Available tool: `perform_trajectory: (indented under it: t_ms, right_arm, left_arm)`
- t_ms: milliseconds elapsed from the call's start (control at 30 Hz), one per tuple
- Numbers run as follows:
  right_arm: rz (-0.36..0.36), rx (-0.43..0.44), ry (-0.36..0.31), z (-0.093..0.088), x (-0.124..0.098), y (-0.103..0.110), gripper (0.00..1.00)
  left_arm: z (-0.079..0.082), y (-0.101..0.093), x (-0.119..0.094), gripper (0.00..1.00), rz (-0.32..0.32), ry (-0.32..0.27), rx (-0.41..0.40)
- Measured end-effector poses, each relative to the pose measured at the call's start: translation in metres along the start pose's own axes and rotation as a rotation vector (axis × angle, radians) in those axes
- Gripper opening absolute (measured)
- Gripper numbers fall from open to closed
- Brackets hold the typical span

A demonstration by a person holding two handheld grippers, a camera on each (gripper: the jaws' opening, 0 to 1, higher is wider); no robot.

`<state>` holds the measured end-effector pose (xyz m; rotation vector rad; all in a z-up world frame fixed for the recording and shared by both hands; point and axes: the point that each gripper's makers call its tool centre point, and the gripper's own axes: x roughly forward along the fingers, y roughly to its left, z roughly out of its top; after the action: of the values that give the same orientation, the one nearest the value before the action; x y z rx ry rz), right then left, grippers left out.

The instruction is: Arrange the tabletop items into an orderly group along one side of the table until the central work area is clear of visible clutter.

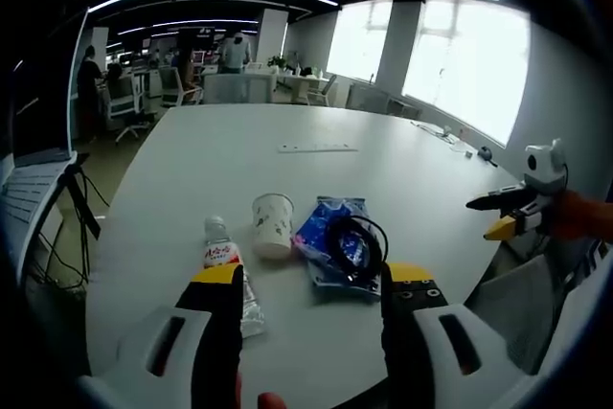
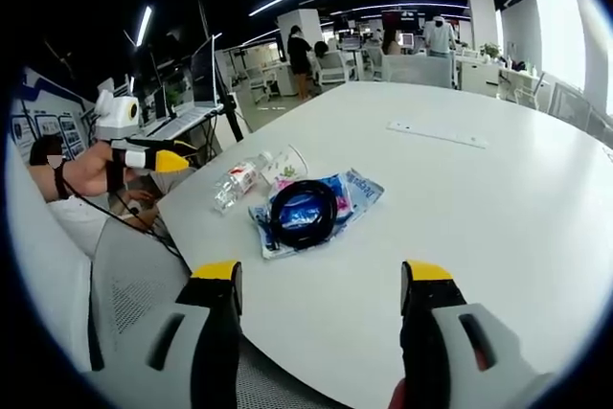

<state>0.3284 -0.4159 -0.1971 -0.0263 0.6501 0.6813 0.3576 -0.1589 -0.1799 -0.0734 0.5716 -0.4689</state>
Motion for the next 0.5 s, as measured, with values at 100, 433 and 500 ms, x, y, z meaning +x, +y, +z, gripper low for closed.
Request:
perform_trajectory:
  t_ms: [100,433,500]
  right_arm:
    - [0.003,0.002,0.008,-0.0019,0.0013,0.0014,0.68]
    - [0.005,0.011,0.012,-0.0057,0.0000,0.0012,0.69]
    - [0.002,0.017,0.007,-0.0058,-0.0007,0.0003,0.69]
  left_arm:
    - [0.0002,-0.0009,0.0003,0.58,0.002,-0.002,-0.006]
    - [-0.0047,-0.0030,0.0019,0.58,-0.004,0.012,0.005]
    - [-0.0058,-0.0024,0.0015,0.58,-0.001,0.017,0.013]
